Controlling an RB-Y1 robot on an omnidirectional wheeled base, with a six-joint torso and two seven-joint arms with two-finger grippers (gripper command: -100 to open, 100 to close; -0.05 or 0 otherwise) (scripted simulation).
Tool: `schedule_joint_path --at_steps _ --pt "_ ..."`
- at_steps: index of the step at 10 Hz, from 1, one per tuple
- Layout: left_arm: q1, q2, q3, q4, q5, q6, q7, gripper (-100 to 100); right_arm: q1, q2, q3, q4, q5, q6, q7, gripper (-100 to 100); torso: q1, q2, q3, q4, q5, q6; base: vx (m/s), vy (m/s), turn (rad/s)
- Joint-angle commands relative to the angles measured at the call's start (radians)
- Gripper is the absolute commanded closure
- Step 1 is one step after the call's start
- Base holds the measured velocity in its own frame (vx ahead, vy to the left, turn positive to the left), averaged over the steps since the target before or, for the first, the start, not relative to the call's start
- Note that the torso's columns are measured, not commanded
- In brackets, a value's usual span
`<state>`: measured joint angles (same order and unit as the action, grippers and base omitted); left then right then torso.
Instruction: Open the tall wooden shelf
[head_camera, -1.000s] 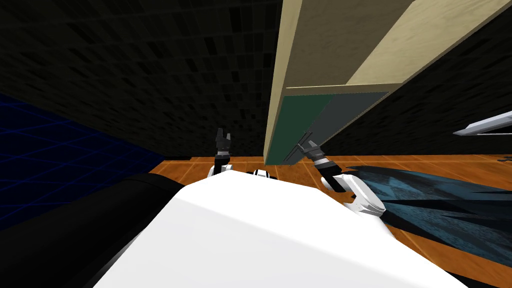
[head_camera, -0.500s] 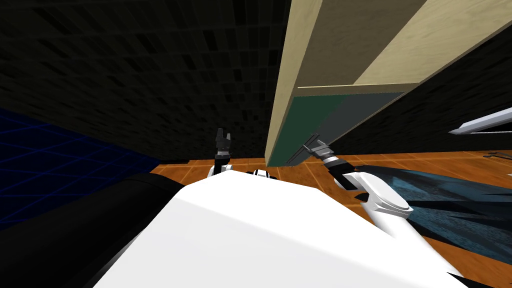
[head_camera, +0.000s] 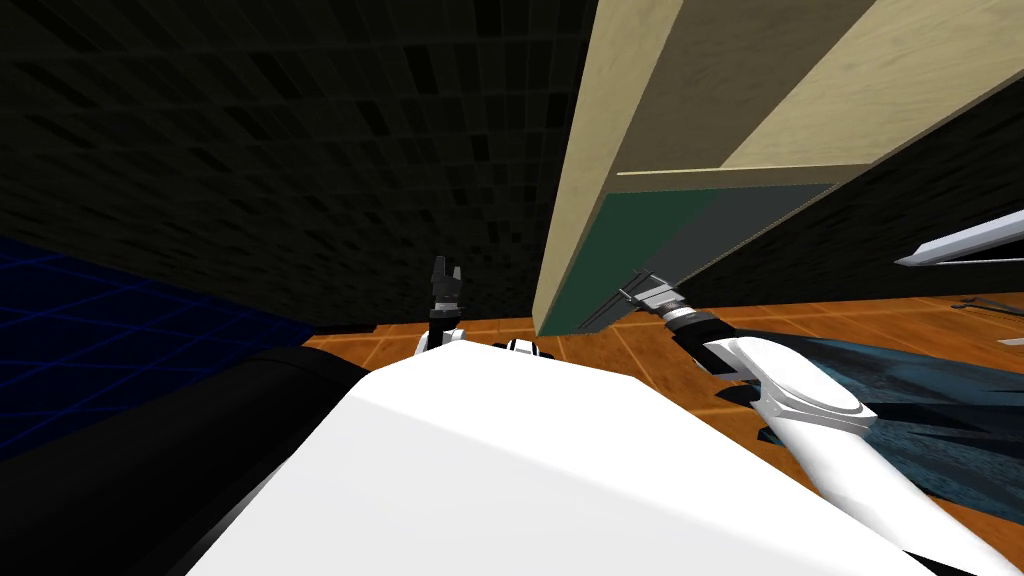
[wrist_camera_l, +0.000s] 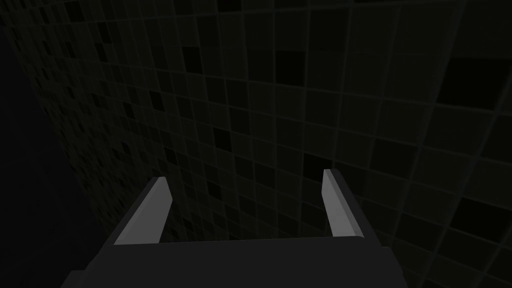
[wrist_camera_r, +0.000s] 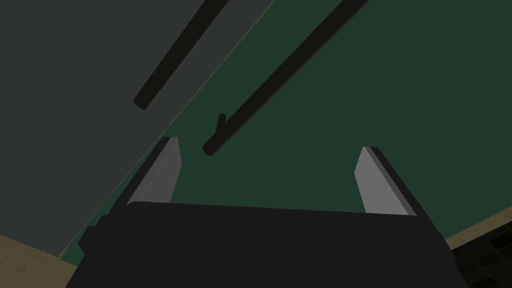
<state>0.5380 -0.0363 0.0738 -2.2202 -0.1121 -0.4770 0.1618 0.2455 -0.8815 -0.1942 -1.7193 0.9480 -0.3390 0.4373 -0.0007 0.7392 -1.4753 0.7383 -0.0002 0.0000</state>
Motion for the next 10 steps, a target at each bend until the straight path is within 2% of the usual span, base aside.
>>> schedule_joint_path --at_steps 1,2,3,4,5,6,8,9,10 --pt "0.0 0.0 0.0 0.0 0.0 0.0 0.0 0 -0.009 -0.051 -0.022 0.036 0.047 0.014 0.033 -100 0.002 -0.001 -0.001 0.0 0.0 0.0 0.052 0.096 -0.042" --pt "0.0 0.0 0.0 0.0 0.0 0.0 0.0 0 -0.003 -0.037 -0.024 0.029 0.035 0.004 0.03 -100 0.001 -0.002 -0.001 -0.001 0.0 0.0 0.023 0.039 -0.009" --pt "0.0 0.0 0.0 0.0 0.0 0.0 0.0 0 -0.053 -0.041 0.025 0.074 -0.003 0.055 0.04 -100 -0.002 -0.001 0.0 0.0 -0.001 0.0 -0.082 -0.084 0.131" --pt "0.0 0.0 0.0 0.0 0.0 0.0 0.0 0 -0.086 -0.041 0.052 0.074 -0.003 0.074 0.04 -100 -0.008 0.004 0.002 0.001 -0.002 -0.001 -0.103 -0.122 0.101" --pt "0.0 0.0 0.0 0.0 0.0 0.0 0.0 0 -0.098 -0.041 0.078 0.074 -0.003 0.076 0.04 -100 -0.006 0.004 0.003 0.001 -0.002 0.001 -0.05 -0.061 -0.007" --pt "0.0 0.0 0.0 0.0 0.0 0.0 0.0 0 -0.129 -0.043 0.103 0.119 -0.042 0.114 0.047 -100 0.001 -0.001 0.0 0.0 0.0 0.001 -0.102 -0.079 0.125" --pt "0.0 0.0 0.0 0.0 0.0 0.0 0.0 0 -0.194 -0.043 0.156 0.119 -0.042 0.147 0.047 -100 0.001 -0.001 -0.001 0.0 0.001 0.0 -0.075 -0.074 0.036" --pt "0.0 0.0 0.0 0.0 0.0 0.0 0.0 0 -0.194 -0.043 0.181 0.119 -0.042 0.147 0.047 -100 0.003 -0.004 -0.002 -0.001 0.001 0.0 -0.001 -0.006 -0.01" --pt "0.0 0.0 0.0 0.0 0.0 0.0 0.0 0 -0.229 -0.045 0.213 0.156 -0.081 0.199 0.054 -100 0.004 -0.005 -0.003 -0.002 0.001 0.0 -0.066 -0.06 0.133"
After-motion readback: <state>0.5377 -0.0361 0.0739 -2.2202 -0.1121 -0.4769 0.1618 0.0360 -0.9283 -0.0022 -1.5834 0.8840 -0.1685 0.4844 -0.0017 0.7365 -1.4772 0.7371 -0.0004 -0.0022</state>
